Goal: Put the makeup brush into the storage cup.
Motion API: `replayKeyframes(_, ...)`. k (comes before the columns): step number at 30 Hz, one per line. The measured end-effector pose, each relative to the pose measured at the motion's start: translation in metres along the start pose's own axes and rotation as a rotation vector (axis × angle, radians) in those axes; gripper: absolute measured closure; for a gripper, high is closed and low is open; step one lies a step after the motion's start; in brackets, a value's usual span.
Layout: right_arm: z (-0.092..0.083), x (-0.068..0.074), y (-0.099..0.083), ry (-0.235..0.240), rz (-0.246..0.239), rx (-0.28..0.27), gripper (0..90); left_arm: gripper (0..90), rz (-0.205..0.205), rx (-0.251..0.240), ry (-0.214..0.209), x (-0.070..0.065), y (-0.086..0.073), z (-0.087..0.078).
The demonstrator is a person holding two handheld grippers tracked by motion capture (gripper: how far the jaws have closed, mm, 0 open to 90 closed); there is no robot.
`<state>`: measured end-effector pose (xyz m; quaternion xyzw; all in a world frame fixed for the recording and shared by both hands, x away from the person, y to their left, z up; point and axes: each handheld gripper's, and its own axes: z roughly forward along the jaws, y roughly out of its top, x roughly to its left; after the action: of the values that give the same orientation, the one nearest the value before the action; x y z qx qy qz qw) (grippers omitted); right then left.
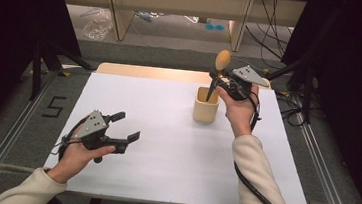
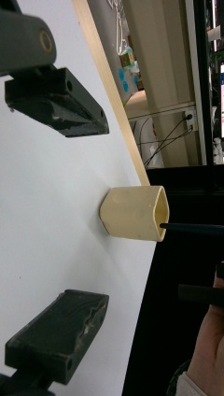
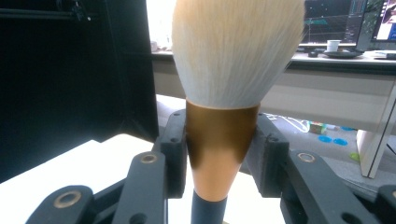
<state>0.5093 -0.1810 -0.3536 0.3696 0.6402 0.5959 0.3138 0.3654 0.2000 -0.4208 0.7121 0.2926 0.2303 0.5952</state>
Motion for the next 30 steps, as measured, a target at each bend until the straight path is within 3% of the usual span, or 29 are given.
replayKeyframes(8,0.0011,-0.0013,-0.0024,-0.001,0.0,0.027,63.9,14.8,0.003,0.001,-0.001,0.0002,-0.0002,0.0002)
replayKeyframes(30,0.0092,-0.003,-0.0098,-0.008,-0.01,0.034,63.9,14.9,0.007,0.002,-0.001,0.0009,-0.0004,0.0003)
